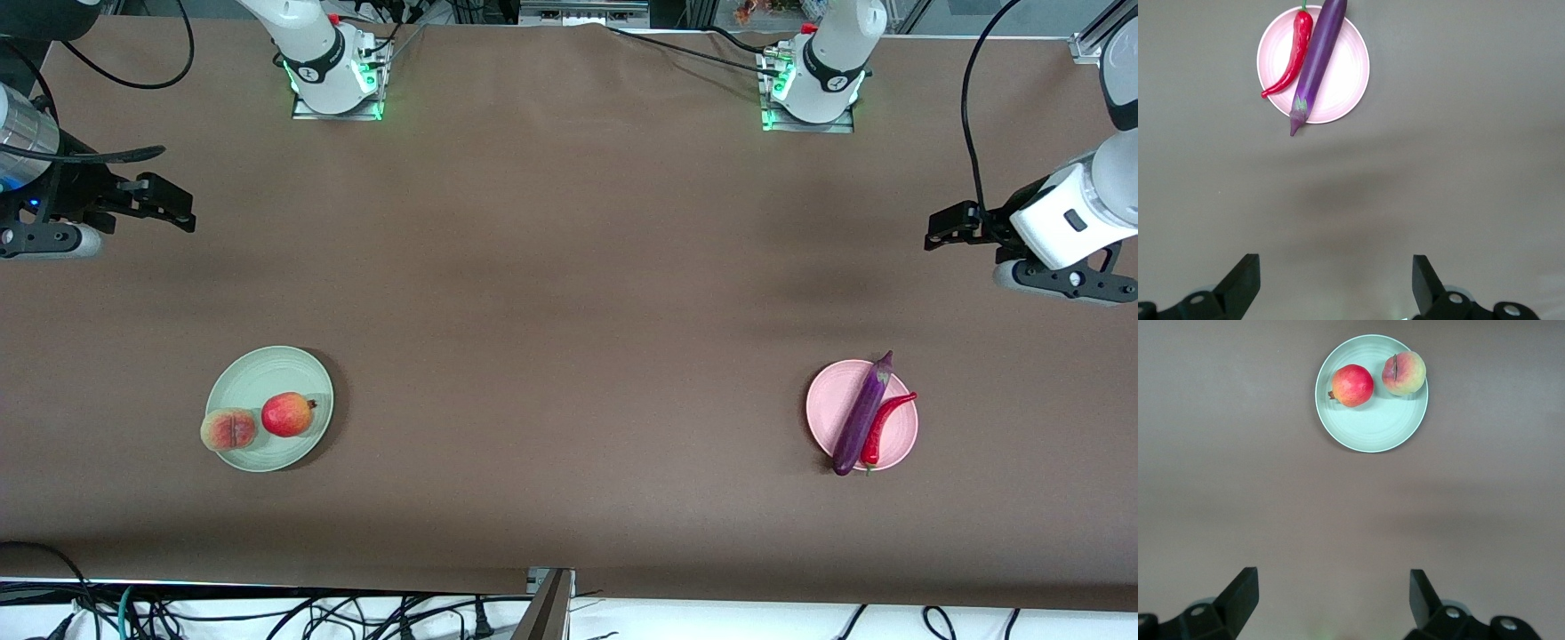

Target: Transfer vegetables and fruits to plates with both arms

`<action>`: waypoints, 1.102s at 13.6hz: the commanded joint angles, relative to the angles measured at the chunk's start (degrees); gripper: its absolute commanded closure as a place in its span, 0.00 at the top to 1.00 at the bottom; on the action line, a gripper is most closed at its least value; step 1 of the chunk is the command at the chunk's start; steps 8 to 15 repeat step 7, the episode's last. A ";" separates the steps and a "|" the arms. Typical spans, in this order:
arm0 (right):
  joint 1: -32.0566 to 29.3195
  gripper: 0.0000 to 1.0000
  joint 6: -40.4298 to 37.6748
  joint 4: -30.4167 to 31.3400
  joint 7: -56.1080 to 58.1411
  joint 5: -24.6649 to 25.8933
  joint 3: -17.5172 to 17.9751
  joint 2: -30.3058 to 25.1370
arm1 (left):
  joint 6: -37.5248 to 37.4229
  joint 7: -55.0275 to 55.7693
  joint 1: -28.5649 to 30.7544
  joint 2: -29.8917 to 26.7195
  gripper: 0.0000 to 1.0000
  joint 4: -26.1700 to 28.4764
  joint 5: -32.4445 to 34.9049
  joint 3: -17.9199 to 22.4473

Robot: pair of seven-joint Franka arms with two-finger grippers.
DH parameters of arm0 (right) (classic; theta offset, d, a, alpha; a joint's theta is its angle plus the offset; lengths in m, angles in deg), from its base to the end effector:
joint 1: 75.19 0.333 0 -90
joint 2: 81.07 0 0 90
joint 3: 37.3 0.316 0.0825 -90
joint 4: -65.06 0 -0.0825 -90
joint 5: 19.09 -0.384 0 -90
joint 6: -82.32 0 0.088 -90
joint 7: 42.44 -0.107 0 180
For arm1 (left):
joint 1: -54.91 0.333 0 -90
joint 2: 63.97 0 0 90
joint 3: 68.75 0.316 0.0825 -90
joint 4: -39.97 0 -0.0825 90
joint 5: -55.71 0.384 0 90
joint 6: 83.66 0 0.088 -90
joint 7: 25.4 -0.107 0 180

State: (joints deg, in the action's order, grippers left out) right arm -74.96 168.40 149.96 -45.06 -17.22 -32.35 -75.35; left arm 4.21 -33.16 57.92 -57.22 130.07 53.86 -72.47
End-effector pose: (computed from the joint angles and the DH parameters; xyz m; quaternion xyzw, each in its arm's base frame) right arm 0.5758 0.0459 0.6041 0.9989 0.0218 -0.0385 0.0147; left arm 0.5803 -0.0088 0.5540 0.9941 -0.0730 -0.0768 0.0247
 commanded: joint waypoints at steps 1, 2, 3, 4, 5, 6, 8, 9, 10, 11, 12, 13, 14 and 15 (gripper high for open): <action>-0.14 1.00 -0.39 -1.32 0.33 -0.81 -0.02 0.51 | -1.39 0.55 0.77 -0.69 1.00 -2.29 1.14 0.20; -0.14 1.00 -0.39 -1.23 0.33 -0.81 -0.02 0.51 | -1.47 0.55 1.39 -0.69 1.00 -2.56 1.05 0.11; -0.14 1.00 -0.30 -1.23 0.33 -0.81 -0.02 0.51 | -1.48 0.55 1.74 -0.69 1.00 -2.56 1.05 0.11; -0.14 1.00 -0.39 -1.23 0.33 -0.81 -0.02 0.51 | -1.56 0.55 1.83 -0.69 1.00 -2.56 1.05 0.20; -0.14 1.00 -0.30 -1.23 0.24 -0.81 -0.02 0.51 | -1.56 0.46 2.27 -0.69 1.00 -2.65 0.96 0.20; -0.31 1.00 -0.39 -1.23 0.24 -0.81 -0.02 0.51 | -1.48 0.46 2.53 -0.69 1.00 -2.74 0.70 0.20; -0.32 1.00 -0.30 -1.23 0.24 -0.81 -0.11 0.51 | -1.48 0.46 2.54 -0.69 1.00 -2.74 0.53 0.20; -0.32 1.00 -0.30 -1.23 0.24 -0.81 -0.11 0.51 | -1.48 0.46 2.54 -0.69 1.00 -2.74 0.53 0.20; -0.32 1.00 -0.30 -1.23 0.24 -0.81 -0.11 0.51 | -1.48 0.46 2.54 -0.69 1.00 -2.74 0.53 0.20; -0.32 1.00 -0.30 -1.23 0.24 -0.81 -0.11 0.51 | -1.48 0.46 2.54 -0.69 1.00 -2.74 0.53 0.20; -0.32 1.00 -0.30 -1.23 0.24 -0.81 -0.11 0.51 | -1.48 0.46 2.54 -0.69 1.00 -2.74 0.53 0.20; -0.32 1.00 -0.30 -1.23 0.24 -0.81 -0.11 0.51 | -1.48 0.46 2.54 -0.69 1.00 -2.74 0.53 0.20; -0.32 1.00 -0.30 -1.23 0.24 -0.81 -0.11 0.51 | -1.48 0.46 2.54 -0.69 1.00 -2.74 0.53 0.20; -0.32 1.00 -0.30 -1.23 0.24 -0.81 -0.11 0.51 | -1.48 0.46 2.54 -0.69 1.00 -2.74 0.53 0.20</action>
